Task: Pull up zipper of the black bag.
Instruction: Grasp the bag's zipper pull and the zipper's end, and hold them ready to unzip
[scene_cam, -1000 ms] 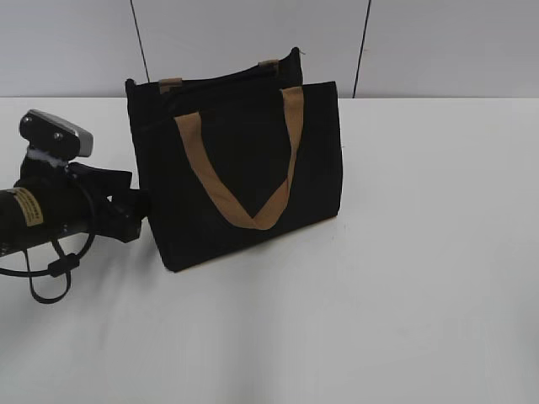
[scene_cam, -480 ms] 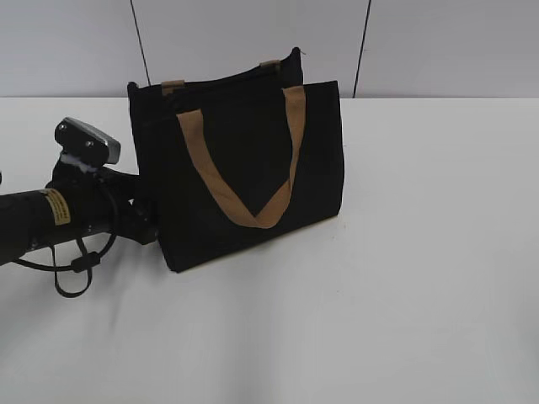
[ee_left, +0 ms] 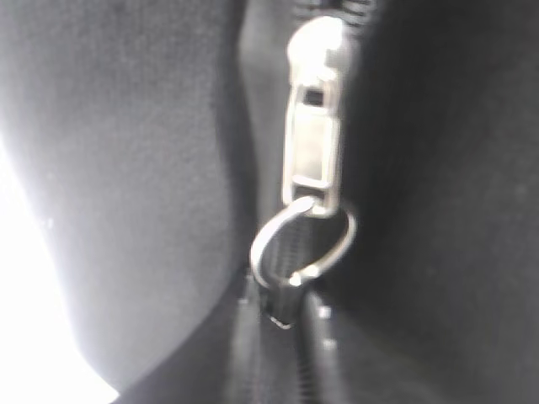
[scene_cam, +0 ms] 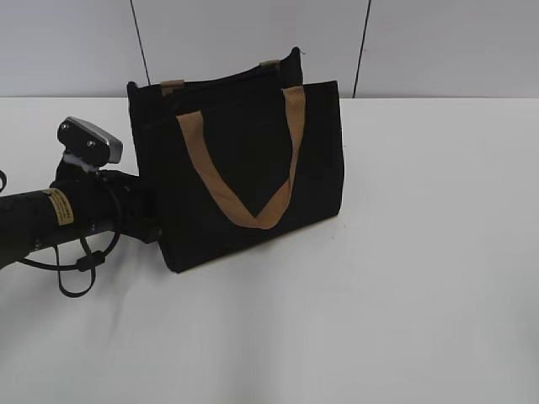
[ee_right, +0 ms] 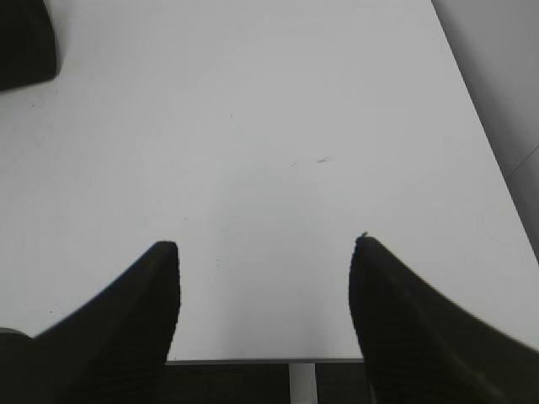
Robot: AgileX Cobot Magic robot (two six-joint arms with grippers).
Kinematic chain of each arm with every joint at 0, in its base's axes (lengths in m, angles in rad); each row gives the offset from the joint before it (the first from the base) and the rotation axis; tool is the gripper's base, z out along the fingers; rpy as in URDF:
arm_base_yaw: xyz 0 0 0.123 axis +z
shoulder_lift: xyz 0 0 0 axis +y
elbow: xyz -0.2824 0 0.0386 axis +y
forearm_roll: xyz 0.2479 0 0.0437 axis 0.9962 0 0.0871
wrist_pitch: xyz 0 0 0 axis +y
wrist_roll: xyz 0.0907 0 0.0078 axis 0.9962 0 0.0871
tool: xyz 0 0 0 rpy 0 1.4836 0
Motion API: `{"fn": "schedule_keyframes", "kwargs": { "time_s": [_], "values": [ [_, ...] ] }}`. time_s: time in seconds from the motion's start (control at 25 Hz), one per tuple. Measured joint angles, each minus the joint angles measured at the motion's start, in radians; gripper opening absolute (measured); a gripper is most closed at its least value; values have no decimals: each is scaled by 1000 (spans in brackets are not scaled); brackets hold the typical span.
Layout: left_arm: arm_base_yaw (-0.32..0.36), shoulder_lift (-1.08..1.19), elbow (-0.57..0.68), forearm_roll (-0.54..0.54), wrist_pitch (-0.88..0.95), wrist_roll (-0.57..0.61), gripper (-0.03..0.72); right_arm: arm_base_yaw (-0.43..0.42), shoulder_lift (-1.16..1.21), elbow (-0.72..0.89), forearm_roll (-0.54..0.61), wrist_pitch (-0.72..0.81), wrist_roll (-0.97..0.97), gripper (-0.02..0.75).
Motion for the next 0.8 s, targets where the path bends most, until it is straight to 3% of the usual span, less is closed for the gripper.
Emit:
{"fn": "schedule_keyframes", "kwargs": {
  "time_s": [0.36, 0.8],
  "values": [
    [0, 1, 0, -12, 29, -4, 34, 0, 0, 0, 0, 0, 0, 482],
    [17, -305, 0, -91, 318, -19, 27, 0, 0, 0, 0, 0, 0, 482]
  ]
}}
